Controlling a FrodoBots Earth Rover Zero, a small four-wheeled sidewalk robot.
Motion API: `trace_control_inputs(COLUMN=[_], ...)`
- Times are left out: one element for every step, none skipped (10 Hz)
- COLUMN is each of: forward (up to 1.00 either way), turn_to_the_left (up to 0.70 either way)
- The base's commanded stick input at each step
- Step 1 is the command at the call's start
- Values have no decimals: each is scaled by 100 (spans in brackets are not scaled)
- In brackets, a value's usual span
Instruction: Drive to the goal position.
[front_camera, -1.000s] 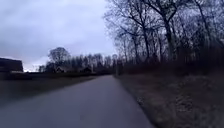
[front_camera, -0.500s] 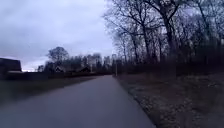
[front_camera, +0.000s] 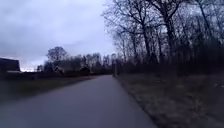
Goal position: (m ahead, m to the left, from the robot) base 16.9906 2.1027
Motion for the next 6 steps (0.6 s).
trace_control_inputs(forward=[70,70,70,70,70,70], turn_to_the_left=[0,0,0,0,0,0])
